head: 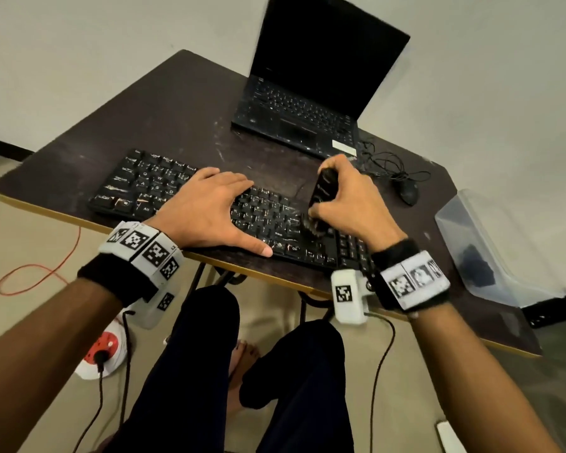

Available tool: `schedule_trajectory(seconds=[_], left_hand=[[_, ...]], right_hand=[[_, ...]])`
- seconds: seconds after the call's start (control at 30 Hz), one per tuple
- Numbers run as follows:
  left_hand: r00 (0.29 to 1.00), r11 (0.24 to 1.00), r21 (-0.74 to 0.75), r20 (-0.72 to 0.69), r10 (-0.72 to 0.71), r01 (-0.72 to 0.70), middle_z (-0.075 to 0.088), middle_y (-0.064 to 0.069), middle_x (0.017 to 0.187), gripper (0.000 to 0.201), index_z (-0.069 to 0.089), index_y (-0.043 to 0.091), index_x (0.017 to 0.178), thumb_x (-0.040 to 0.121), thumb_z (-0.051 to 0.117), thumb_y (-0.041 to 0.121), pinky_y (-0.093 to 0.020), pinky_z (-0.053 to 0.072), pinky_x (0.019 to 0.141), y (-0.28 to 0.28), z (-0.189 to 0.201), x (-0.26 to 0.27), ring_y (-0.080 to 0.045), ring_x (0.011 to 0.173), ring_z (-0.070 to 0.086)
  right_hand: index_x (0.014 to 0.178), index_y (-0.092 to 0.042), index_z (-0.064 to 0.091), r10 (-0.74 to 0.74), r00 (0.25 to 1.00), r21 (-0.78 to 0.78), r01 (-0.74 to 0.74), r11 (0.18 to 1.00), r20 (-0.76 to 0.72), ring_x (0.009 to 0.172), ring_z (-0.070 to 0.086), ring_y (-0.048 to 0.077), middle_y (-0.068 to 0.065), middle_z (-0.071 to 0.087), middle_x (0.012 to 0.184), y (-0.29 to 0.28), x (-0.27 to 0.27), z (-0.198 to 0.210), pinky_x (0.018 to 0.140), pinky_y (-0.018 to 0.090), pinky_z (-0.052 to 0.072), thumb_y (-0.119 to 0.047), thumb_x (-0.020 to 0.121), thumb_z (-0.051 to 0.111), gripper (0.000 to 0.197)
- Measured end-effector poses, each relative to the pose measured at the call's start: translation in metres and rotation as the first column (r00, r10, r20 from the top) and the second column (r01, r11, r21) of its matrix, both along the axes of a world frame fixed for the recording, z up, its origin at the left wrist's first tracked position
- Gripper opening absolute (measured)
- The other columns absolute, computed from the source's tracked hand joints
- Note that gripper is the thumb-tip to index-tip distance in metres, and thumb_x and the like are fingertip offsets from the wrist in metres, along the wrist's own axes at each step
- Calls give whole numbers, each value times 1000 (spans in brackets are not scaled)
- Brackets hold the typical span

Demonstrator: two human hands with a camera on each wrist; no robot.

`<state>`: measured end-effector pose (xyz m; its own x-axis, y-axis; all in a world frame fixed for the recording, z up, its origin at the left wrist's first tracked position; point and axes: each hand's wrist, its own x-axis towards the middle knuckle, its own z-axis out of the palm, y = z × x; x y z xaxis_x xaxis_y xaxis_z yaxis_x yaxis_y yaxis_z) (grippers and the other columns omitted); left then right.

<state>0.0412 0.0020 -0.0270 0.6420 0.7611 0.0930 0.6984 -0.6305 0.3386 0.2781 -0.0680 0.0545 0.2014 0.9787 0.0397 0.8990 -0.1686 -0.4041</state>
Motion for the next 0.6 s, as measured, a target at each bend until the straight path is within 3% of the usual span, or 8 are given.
schedule_trajectory(seconds=[0.13, 0.23, 0.33, 0.47, 0.6], left_hand=[[1000, 1000, -1, 26, -2, 2, 35, 3, 166, 151, 37, 20, 160, 41, 41, 114, -32, 2, 129, -1, 0, -1, -11, 154, 26], [999, 1000, 4, 36, 10, -10, 37, 4, 165, 151, 39, 20, 159, 40, 41, 114, -33, 4, 130, -1, -1, -1, -10, 153, 28], [1000, 1000, -7, 24, 4, -4, 37, 4, 166, 151, 38, 20, 159, 40, 42, 114, -32, 3, 129, -1, 0, 1, -10, 153, 27], [1000, 1000, -15, 22, 15, -14, 35, 5, 167, 151, 37, 22, 160, 40, 42, 114, -31, 2, 129, -1, 0, -1, -10, 154, 26], [1000, 1000, -7, 14, 9, -8, 35, 5, 167, 150, 37, 21, 160, 41, 44, 113, -30, 2, 128, -1, 1, 2, -9, 154, 27]], right_hand=[[119, -30, 50, 33, 999, 117, -30, 993, -27, 82, 68, 18, -1, 69, 93, 6, 2, -6, 58, 21, 49, -12, 81, 81, 52], [117, -34, 49, 100, 994, 8, -100, 995, -47, 84, 69, 13, -6, 70, 94, 4, 4, -4, 72, 31, 58, -13, 80, 85, 55], [115, -32, 47, 20, 999, 124, -16, 992, -29, 83, 68, 19, -4, 68, 92, 13, 13, -4, 81, 41, 60, -12, 80, 82, 54], [114, -32, 50, 124, 985, 58, -118, 991, -121, 86, 71, 17, -6, 68, 96, 8, 21, -5, 79, 38, 61, -14, 79, 89, 55], [113, -33, 47, -14, 998, 170, 26, 985, -68, 91, 70, 23, 0, 70, 97, 13, 26, -9, 77, 35, 55, -13, 80, 84, 54]])
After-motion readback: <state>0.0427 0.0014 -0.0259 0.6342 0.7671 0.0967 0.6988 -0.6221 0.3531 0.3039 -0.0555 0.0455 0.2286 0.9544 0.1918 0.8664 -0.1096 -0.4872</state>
